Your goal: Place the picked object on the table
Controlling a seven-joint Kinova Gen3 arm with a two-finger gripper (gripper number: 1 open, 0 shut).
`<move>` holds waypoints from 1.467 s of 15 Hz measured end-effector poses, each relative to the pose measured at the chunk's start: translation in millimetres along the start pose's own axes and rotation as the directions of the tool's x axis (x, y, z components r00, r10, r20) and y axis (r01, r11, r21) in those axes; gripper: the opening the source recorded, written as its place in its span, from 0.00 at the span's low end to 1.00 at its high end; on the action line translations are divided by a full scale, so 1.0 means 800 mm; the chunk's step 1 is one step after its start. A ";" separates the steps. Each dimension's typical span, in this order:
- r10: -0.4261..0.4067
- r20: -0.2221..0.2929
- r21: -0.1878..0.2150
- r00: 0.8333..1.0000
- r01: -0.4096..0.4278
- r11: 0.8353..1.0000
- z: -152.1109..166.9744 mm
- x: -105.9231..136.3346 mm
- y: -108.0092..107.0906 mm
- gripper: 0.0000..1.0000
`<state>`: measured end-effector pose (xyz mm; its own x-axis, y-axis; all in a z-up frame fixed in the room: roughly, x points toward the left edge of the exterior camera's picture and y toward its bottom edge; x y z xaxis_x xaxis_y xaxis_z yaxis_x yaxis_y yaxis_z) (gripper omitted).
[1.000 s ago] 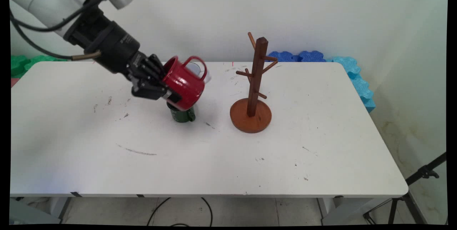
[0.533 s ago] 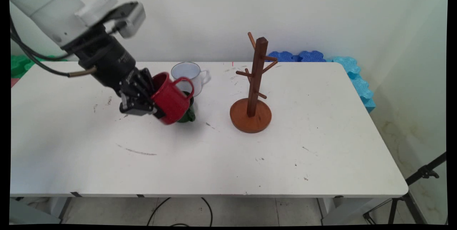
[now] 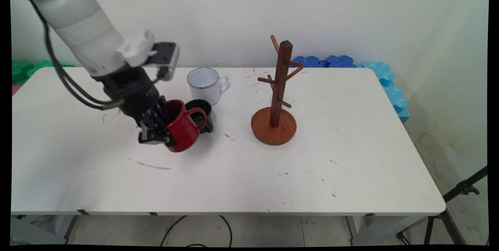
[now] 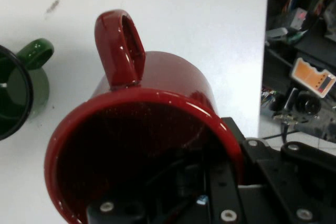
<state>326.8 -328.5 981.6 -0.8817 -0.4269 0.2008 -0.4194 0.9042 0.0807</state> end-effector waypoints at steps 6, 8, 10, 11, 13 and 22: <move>-0.027 0.067 0.028 0.997 0.025 0.999 0.051 0.027 -0.004 0.00; -0.040 0.077 0.045 0.996 0.037 0.998 0.068 0.035 -0.007 0.00; -0.056 0.079 0.060 0.995 0.051 0.997 0.085 0.043 -0.009 0.00; -0.061 0.078 0.065 0.995 0.056 0.996 0.092 0.047 -0.010 0.00; -0.071 0.078 0.074 0.994 0.065 0.995 0.103 0.052 -0.011 0.00; -0.110 0.077 0.104 0.991 0.101 0.989 0.152 0.064 -0.015 0.00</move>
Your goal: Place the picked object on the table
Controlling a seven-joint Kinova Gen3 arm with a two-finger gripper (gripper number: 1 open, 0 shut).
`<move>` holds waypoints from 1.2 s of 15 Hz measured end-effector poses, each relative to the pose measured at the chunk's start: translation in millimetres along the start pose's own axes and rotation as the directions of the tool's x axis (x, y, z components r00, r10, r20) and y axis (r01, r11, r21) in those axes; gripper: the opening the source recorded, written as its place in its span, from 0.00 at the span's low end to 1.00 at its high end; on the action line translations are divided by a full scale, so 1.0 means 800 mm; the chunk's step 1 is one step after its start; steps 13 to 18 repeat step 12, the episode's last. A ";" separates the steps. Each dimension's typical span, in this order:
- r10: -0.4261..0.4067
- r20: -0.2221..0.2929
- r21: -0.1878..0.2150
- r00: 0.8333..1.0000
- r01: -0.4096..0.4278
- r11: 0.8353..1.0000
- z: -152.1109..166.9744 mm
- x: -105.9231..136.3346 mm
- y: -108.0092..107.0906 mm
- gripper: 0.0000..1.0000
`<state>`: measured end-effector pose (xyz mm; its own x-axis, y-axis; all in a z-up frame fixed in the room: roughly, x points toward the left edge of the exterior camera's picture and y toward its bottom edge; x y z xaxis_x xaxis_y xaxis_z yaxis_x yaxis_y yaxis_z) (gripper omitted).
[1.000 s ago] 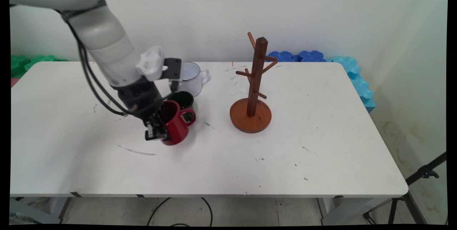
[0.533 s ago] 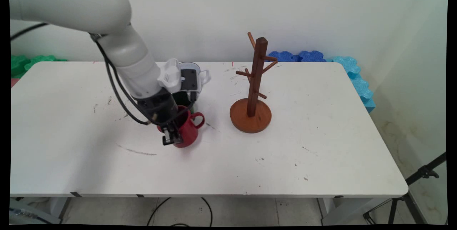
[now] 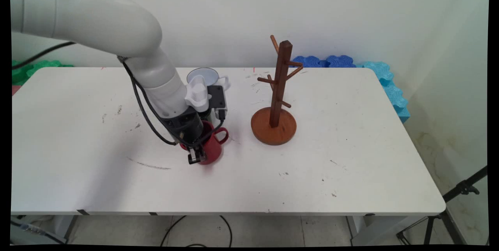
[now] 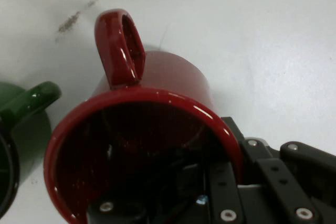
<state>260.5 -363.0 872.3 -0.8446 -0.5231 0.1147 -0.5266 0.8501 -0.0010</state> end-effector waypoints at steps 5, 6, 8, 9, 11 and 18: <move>-0.010 -0.006 0.008 1.000 0.010 1.000 0.014 0.004 0.000 1.00; -0.013 -0.011 0.008 1.000 0.013 1.000 0.016 0.005 -0.001 1.00; -0.016 -0.023 0.008 1.000 0.016 1.000 0.018 0.008 -0.001 1.00; -0.018 -0.032 0.008 0.999 0.019 1.000 0.018 0.010 -0.001 1.00; -0.029 -0.053 0.003 0.998 0.029 1.000 0.012 0.012 -0.003 1.00; -0.035 -0.065 -0.001 0.997 0.035 0.999 0.006 0.012 -0.005 1.00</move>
